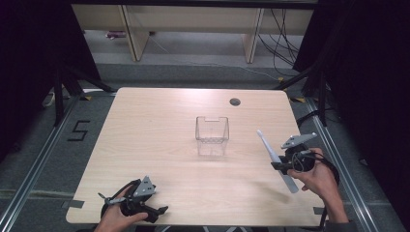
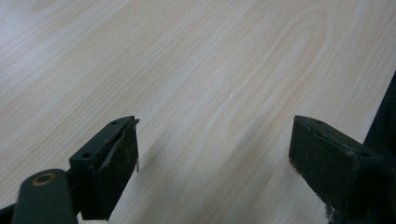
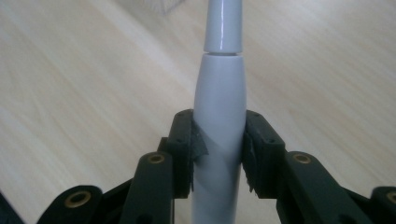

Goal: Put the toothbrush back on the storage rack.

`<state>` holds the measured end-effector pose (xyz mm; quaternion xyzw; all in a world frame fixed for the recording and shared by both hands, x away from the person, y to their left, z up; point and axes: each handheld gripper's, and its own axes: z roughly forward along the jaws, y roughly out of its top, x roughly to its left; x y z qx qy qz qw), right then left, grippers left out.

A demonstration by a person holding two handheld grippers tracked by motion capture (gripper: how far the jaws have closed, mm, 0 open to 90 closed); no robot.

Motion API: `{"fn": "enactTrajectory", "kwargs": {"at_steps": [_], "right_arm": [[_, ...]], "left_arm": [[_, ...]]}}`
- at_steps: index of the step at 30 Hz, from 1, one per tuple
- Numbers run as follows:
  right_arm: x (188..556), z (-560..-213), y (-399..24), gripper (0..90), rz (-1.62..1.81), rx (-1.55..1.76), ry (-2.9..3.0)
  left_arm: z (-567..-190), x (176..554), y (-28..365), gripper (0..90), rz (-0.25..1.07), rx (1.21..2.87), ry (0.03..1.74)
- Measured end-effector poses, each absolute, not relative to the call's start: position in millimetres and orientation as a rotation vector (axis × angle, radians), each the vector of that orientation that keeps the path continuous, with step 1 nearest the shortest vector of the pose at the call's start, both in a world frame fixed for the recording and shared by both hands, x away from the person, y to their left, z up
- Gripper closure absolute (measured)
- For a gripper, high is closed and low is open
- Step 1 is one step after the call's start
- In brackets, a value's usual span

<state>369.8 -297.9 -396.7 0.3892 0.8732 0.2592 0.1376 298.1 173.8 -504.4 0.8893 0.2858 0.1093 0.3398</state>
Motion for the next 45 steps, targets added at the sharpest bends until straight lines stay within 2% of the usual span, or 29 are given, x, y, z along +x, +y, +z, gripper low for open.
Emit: {"fn": "enactTrajectory", "kwargs": {"at_steps": [16, 45], "right_arm": [[392, -388, -295, 66.7, 1.113, 1.122, 2.376], [426, -369, -260, 66.7, 1.334, 0.989, 2.247]], "left_arm": [[-504, 298, 175, 15.2, 0.287, 2.296, 0.766], [-503, 298, 175, 15.1, 0.292, 2.303, 0.746]]}}
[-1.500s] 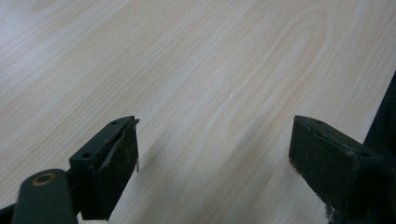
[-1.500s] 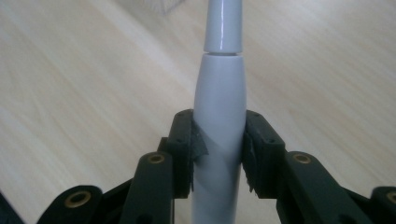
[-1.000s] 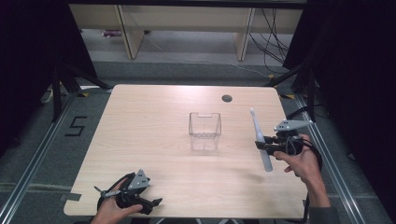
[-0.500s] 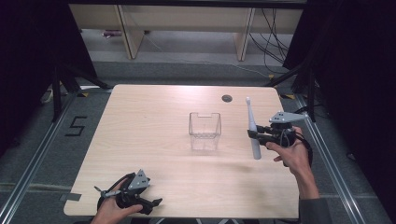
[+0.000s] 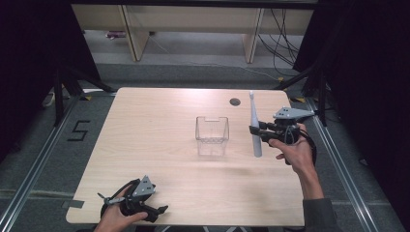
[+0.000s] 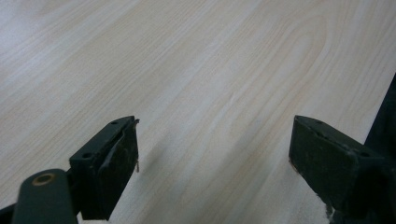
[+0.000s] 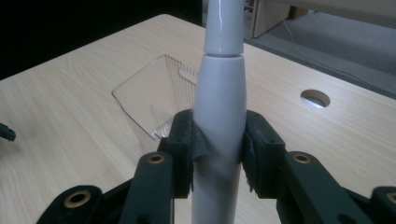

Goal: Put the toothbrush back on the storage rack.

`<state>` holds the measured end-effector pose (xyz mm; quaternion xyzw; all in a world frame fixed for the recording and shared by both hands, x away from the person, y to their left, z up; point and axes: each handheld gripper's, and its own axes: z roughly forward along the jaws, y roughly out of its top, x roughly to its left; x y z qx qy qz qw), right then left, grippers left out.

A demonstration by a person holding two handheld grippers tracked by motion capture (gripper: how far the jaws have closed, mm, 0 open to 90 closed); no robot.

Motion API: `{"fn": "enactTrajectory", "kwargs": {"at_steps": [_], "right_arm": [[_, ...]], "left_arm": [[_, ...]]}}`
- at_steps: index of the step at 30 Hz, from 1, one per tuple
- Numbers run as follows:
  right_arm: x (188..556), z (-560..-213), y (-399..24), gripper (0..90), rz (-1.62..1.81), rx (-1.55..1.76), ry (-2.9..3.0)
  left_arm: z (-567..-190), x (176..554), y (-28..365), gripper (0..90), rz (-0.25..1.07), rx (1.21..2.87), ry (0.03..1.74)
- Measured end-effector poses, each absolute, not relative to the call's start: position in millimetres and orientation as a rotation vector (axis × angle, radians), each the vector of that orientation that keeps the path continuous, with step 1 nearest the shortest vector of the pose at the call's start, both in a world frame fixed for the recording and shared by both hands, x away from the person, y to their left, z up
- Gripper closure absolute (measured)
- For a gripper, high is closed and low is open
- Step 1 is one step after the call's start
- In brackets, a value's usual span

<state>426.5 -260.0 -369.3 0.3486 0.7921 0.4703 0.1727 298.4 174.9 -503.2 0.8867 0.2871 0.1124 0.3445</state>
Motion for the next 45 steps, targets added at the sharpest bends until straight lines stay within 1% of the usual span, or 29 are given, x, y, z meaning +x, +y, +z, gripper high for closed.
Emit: {"fn": "enactTrajectory", "kwargs": {"at_steps": [7, 17, 28, 32, 45], "right_arm": [[434, -362, -248, 66.7, 1.434, 0.987, 2.244], [444, -354, -233, 66.7, 1.472, 0.957, 2.252], [449, -337, -212, 66.7, 1.482, 0.902, 2.264], [453, -337, -202, 66.7, 1.505, 0.928, 2.278], [473, -334, -166, 66.7, 1.496, 0.864, 2.324]], "left_arm": [[-503, 298, 175, 15.1, 0.291, 2.304, 0.746], [-504, 298, 175, 15.1, 0.287, 2.310, 0.740], [-503, 298, 175, 15.1, 0.281, 2.316, 0.735], [-503, 297, 176, 15.1, 0.287, 2.306, 0.743], [-503, 297, 175, 15.1, 0.286, 2.306, 0.741]]}}
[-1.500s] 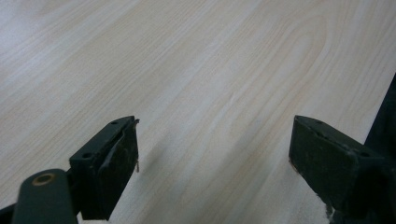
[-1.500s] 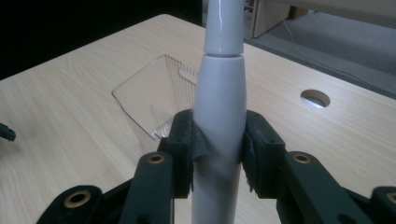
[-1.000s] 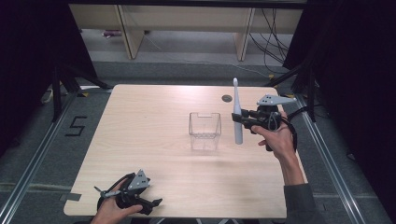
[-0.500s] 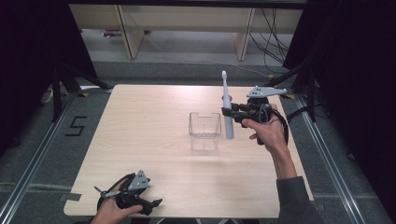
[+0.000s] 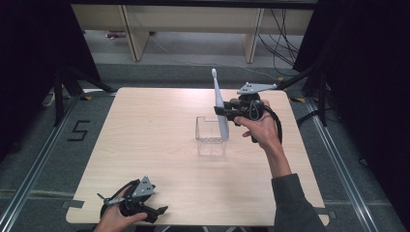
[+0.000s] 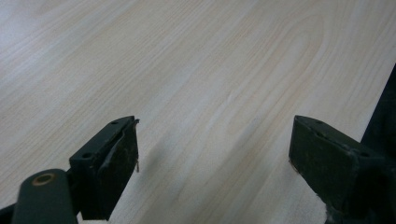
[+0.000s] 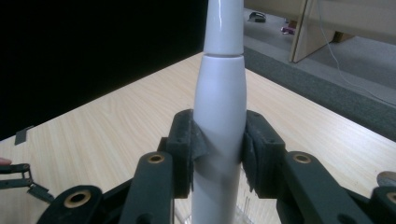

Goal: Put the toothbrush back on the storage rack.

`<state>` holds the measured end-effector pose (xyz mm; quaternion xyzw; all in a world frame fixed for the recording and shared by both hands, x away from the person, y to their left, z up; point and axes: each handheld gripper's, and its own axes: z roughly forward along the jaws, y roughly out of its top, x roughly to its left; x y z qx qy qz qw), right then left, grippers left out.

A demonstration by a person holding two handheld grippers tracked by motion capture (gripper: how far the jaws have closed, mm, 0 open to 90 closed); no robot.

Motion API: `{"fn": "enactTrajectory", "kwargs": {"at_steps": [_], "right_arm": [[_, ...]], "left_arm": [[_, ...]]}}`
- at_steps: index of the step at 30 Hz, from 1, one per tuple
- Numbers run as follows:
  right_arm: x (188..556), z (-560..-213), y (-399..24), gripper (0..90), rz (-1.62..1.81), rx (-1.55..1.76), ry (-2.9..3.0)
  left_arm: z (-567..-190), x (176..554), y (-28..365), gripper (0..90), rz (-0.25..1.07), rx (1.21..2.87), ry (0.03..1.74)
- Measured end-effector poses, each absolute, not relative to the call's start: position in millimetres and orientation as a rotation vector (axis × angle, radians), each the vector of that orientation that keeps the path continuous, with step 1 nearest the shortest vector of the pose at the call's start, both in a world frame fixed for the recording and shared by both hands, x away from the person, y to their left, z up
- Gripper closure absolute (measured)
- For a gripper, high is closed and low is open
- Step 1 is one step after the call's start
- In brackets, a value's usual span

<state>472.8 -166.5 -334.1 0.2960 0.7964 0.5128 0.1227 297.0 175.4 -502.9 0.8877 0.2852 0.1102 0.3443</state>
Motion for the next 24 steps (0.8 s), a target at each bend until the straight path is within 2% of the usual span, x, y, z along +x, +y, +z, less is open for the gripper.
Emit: {"fn": "enactTrajectory", "kwargs": {"at_steps": [10, 24], "right_arm": [[495, -351, -149, 66.7, 1.441, 0.855, 2.368], [505, -370, -136, 66.7, 1.323, 0.837, 2.424]], "left_arm": [[-503, 296, 176, 15.1, 0.284, 2.304, 0.741], [-503, 296, 176, 15.1, 0.284, 2.300, 0.742]]}}
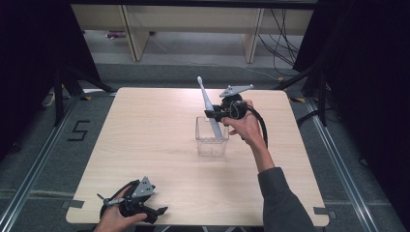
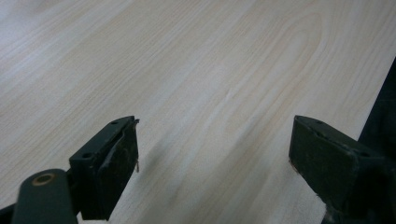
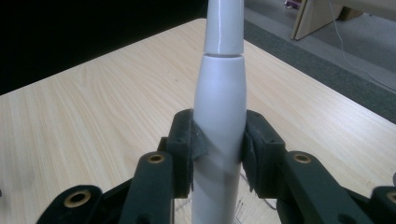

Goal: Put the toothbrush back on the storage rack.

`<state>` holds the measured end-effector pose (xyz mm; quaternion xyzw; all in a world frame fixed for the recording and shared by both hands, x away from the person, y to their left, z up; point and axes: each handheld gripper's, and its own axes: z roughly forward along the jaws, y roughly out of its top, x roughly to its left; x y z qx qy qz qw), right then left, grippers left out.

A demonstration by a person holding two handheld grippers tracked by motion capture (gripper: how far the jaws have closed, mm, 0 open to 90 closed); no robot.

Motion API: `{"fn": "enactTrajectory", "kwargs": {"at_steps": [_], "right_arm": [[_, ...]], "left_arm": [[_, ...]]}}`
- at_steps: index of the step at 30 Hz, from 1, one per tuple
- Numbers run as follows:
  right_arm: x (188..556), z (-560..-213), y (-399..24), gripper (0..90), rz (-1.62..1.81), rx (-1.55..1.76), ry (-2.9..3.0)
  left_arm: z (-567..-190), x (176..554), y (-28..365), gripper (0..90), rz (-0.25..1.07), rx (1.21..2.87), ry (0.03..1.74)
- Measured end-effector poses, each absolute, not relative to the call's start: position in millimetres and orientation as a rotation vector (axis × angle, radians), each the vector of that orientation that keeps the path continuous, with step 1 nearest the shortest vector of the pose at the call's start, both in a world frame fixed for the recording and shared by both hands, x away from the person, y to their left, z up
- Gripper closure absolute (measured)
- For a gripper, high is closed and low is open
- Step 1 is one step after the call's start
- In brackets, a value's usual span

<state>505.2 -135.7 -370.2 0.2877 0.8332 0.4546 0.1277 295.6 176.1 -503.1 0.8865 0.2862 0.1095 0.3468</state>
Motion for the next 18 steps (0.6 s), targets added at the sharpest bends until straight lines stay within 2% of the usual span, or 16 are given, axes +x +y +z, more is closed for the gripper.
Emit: {"fn": "enactTrajectory", "kwargs": {"at_steps": [18], "right_arm": [[508, -398, -129, 66.7, 1.213, 0.859, 2.483]], "left_arm": [[-503, 295, 176, 15.1, 0.286, 2.297, 0.746]]}}
